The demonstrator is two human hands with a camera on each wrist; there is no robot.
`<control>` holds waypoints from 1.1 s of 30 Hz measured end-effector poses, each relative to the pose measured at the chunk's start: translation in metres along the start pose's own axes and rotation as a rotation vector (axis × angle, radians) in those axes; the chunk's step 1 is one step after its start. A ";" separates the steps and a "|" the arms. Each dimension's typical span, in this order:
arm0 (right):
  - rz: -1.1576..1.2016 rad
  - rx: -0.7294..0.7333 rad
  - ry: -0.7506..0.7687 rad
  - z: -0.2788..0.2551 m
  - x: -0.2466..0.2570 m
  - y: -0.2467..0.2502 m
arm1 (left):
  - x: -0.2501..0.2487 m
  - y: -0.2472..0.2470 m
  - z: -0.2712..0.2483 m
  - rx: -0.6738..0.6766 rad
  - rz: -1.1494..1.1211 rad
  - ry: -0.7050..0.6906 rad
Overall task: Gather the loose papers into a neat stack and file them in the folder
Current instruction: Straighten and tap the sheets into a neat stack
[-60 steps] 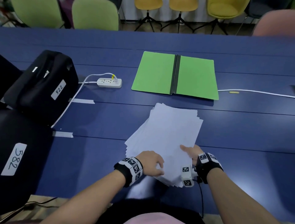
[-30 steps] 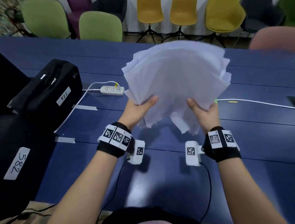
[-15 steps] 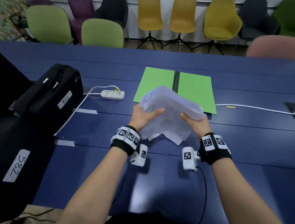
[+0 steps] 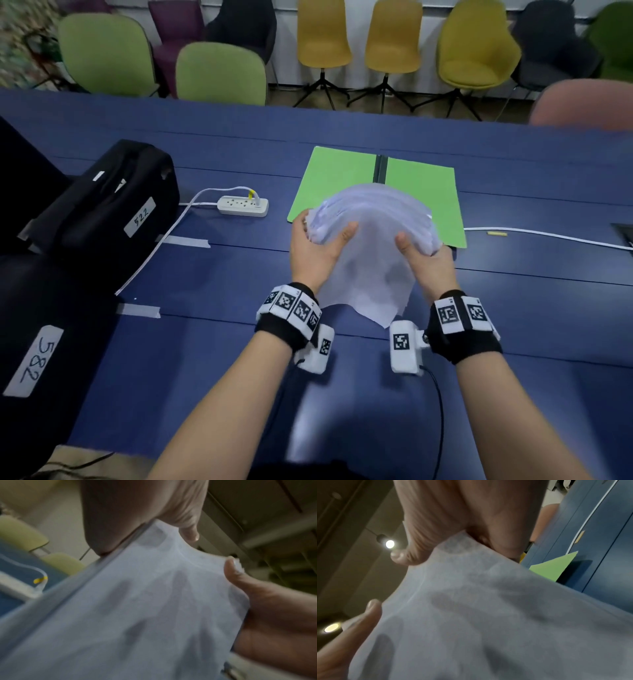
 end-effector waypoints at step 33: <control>0.058 0.088 0.089 0.009 -0.022 0.009 | 0.005 0.010 0.014 -0.218 -0.107 0.147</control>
Point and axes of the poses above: each hand's wrist, its own z-axis towards the middle knuckle, its own y-axis out of the back of the hand, x = y × z, the point moved 7 cm from there along z, towards the middle knuckle, and after that the axes turned 9 degrees about -x, right-handed, at the moved point
